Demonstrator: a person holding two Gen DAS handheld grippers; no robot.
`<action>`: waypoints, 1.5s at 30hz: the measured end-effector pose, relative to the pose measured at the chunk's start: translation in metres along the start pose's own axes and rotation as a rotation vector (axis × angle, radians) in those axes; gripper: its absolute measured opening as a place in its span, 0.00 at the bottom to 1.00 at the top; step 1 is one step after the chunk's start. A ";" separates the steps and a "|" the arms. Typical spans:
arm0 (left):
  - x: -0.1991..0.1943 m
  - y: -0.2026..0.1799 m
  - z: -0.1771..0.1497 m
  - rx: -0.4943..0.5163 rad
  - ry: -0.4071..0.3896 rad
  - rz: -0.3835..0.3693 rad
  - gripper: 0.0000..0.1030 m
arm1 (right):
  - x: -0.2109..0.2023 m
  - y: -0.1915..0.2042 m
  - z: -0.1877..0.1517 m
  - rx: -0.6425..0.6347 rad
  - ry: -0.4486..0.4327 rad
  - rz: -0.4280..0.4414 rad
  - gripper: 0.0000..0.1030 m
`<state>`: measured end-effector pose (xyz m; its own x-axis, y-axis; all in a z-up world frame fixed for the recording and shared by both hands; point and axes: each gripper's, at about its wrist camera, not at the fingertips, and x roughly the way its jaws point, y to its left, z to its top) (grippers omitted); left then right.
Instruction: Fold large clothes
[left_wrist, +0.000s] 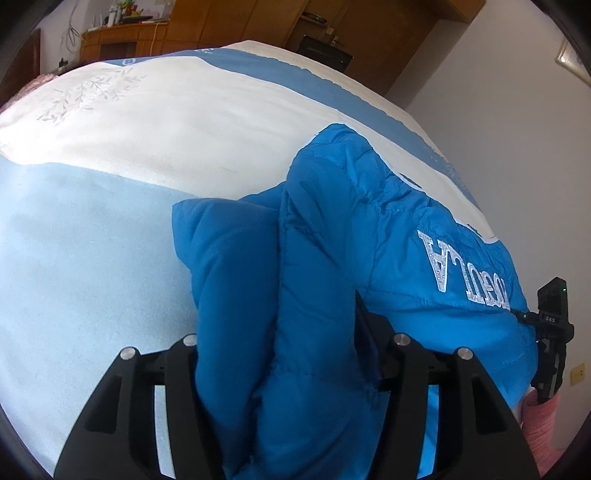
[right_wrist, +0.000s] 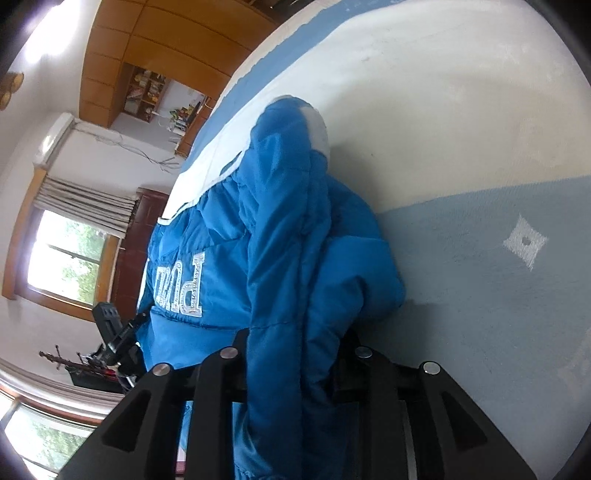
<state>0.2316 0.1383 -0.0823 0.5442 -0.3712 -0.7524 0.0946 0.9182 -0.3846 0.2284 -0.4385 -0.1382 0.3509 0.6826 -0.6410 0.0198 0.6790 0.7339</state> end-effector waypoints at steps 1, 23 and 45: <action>-0.004 -0.001 -0.003 -0.011 0.006 0.004 0.56 | -0.003 0.000 -0.001 0.000 -0.001 -0.019 0.34; 0.028 -0.094 0.078 0.211 0.112 0.036 0.58 | 0.034 0.100 0.074 -0.259 0.034 -0.326 0.32; -0.006 -0.101 0.064 0.247 0.025 0.122 0.57 | -0.012 0.116 0.025 -0.252 0.001 -0.327 0.20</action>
<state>0.2718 0.0564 -0.0046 0.5439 -0.2558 -0.7992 0.2310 0.9612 -0.1504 0.2497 -0.3749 -0.0394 0.3635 0.4197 -0.8317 -0.0994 0.9052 0.4133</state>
